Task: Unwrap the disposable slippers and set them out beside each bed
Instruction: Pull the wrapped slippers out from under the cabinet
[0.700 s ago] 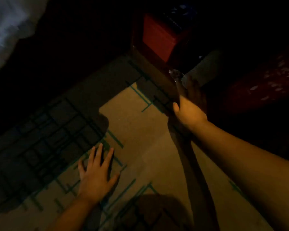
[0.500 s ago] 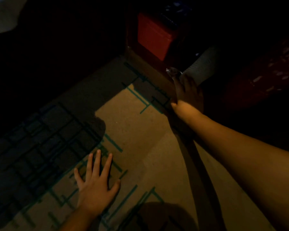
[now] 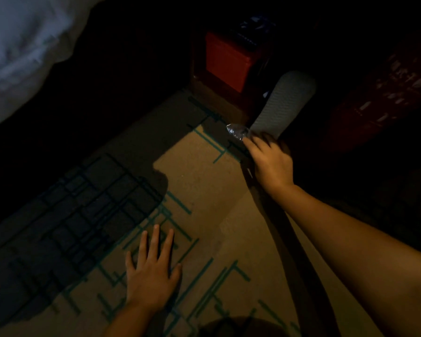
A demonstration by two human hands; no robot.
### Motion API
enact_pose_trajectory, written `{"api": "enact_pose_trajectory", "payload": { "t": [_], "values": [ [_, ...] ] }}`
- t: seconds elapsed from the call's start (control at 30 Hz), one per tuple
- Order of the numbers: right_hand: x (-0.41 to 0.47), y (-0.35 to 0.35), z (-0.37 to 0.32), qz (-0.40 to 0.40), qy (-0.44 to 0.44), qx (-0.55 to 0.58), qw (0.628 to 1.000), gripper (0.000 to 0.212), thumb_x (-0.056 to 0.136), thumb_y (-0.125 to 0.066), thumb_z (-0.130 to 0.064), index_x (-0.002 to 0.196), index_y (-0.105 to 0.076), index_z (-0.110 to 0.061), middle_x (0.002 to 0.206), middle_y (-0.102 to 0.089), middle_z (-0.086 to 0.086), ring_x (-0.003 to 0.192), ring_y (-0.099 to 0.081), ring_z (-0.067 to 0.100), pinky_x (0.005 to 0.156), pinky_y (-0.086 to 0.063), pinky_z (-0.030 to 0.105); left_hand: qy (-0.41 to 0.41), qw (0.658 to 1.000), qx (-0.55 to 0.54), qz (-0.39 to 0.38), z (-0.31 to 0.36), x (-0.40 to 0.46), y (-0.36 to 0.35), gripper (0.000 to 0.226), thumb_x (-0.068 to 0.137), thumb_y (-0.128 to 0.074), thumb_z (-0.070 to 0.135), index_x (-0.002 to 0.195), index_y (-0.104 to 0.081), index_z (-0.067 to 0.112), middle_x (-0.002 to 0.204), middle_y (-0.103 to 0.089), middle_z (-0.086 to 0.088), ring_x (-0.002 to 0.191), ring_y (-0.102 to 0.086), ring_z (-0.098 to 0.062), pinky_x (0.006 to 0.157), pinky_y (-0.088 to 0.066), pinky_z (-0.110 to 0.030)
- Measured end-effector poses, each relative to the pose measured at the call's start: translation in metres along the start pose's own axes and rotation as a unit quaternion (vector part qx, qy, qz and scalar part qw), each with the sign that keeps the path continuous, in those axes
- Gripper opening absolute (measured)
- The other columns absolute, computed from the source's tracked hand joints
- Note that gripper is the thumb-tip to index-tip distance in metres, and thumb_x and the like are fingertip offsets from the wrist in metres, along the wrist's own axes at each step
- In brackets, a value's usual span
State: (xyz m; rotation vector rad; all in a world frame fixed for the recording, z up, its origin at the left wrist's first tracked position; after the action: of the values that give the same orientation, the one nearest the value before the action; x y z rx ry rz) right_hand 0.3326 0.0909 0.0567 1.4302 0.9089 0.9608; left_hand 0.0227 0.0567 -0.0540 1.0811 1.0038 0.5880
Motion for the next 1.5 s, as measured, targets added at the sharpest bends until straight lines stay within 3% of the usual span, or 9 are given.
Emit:
{"api": "enact_pose_trajectory", "payload": {
  "t": [0.2, 0.37, 0.47, 0.6, 0.83, 1.0, 1.2, 1.37, 1.5],
  "values": [
    [-0.031, 0.015, -0.032, 0.070, 0.114, 0.019, 0.991, 0.049, 0.076, -0.060, -0.001, 0.124, -0.057, -0.010, 0.127, -0.062, 0.010, 0.119, -0.056, 0.033, 0.087, -0.051, 0.048, 0.011, 0.999, -0.026, -0.015, -0.010, -0.030, -0.008, 0.073, 0.073, -0.027, 0.059, 0.141, -0.023, 0.035, 0.154, -0.012, 0.002, 0.138, 0.001, -0.015, 0.102, -0.032, -0.061],
    [-0.081, 0.019, -0.076, 0.070, 0.217, 0.052, 0.972, 0.050, 0.072, -0.060, -0.006, 0.122, -0.059, -0.012, 0.124, -0.065, 0.007, 0.117, -0.059, 0.030, 0.086, -0.051, 0.047, 0.020, 0.996, -0.077, -0.044, -0.010, -0.041, -0.010, 0.084, 0.064, -0.009, 0.064, 0.143, 0.003, 0.039, 0.145, 0.027, 0.009, 0.136, 0.021, -0.010, 0.114, -0.010, -0.055],
    [-0.123, 0.005, -0.100, 0.036, 0.256, 0.087, 0.962, 0.043, 0.081, -0.056, -0.023, 0.123, -0.058, -0.016, 0.125, -0.064, 0.002, 0.117, -0.058, 0.024, 0.093, -0.047, 0.040, 0.019, 0.995, -0.083, -0.061, -0.010, -0.041, -0.009, 0.085, 0.063, -0.006, 0.066, 0.143, 0.008, 0.038, 0.146, 0.029, 0.009, 0.134, 0.025, -0.011, 0.115, -0.005, -0.055],
    [-0.172, -0.041, -0.117, -0.071, 0.311, 0.074, 0.945, 0.063, 0.066, -0.079, -0.027, 0.124, -0.056, -0.022, 0.126, -0.064, -0.004, 0.117, -0.059, 0.019, 0.092, -0.048, 0.036, 0.017, 0.993, -0.090, -0.070, -0.009, -0.045, -0.009, 0.085, 0.064, -0.007, 0.064, 0.144, 0.006, 0.036, 0.149, 0.027, 0.008, 0.136, 0.025, -0.013, 0.115, -0.005, -0.054],
    [-0.219, -0.048, -0.136, -0.092, 0.385, 0.102, 0.913, 0.044, 0.079, -0.058, -0.032, 0.122, -0.055, -0.025, 0.132, -0.058, -0.004, 0.123, -0.049, 0.019, 0.100, -0.043, 0.041, 0.048, 0.974, -0.220, -0.018, -0.002, -0.054, 0.012, 0.087, 0.065, -0.021, 0.064, 0.143, -0.024, 0.025, 0.157, -0.018, 0.000, 0.144, -0.013, -0.018, 0.116, -0.016, -0.048],
    [-0.188, -0.038, -0.118, -0.070, 0.239, 0.187, 0.950, 0.050, 0.087, -0.044, -0.030, 0.137, -0.038, -0.028, 0.150, -0.033, -0.001, 0.139, -0.023, 0.019, 0.114, -0.014, 0.042, -0.019, 0.975, -0.204, 0.083, 0.021, -0.057, 0.039, 0.067, 0.075, -0.040, 0.052, 0.136, -0.039, 0.024, 0.144, -0.042, -0.002, 0.134, -0.036, -0.021, 0.112, -0.027, -0.046],
    [-0.151, -0.056, -0.124, -0.159, 0.228, 0.091, 0.956, 0.050, 0.090, -0.029, -0.041, 0.138, -0.038, -0.030, 0.152, -0.033, 0.005, 0.142, -0.024, 0.027, 0.111, -0.015, 0.049, -0.045, 0.985, -0.157, 0.057, 0.039, -0.045, 0.034, 0.048, 0.083, -0.053, 0.038, 0.129, -0.047, 0.027, 0.127, -0.058, 0.001, 0.123, -0.047, -0.019, 0.108, -0.030, -0.041],
    [-0.146, -0.066, -0.129, -0.178, 0.245, 0.088, 0.949, 0.048, 0.092, -0.044, -0.034, 0.138, -0.039, -0.029, 0.155, -0.025, 0.005, 0.145, -0.015, 0.026, 0.111, -0.005, 0.043, -0.037, 0.978, -0.179, 0.105, 0.038, -0.045, 0.043, 0.016, 0.081, -0.060, 0.024, 0.095, -0.068, 0.023, 0.099, -0.069, 0.001, 0.100, -0.060, -0.020, 0.094, -0.036, -0.036],
    [-0.143, -0.063, -0.126, -0.183, 0.247, 0.095, 0.947, 0.053, 0.092, -0.048, -0.034, 0.142, -0.030, -0.033, 0.158, -0.014, 0.001, 0.146, -0.004, 0.021, 0.111, 0.004, 0.038, -0.094, 0.974, -0.170, 0.119, 0.047, -0.063, 0.041, 0.024, 0.080, -0.045, 0.032, 0.088, -0.067, 0.028, 0.092, -0.069, 0.007, 0.094, -0.061, -0.013, 0.099, -0.041, -0.042]
  ]
}}
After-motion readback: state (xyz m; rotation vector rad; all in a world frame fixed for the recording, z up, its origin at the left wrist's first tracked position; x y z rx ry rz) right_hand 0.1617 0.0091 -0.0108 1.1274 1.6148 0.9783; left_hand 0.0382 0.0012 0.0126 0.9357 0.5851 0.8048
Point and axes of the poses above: each hand's wrist, its own x-axis towards the middle knuckle, its own y-axis out of the back of the hand, z = x × y, the point moved 10 cm from there along x, towards the middle knuckle
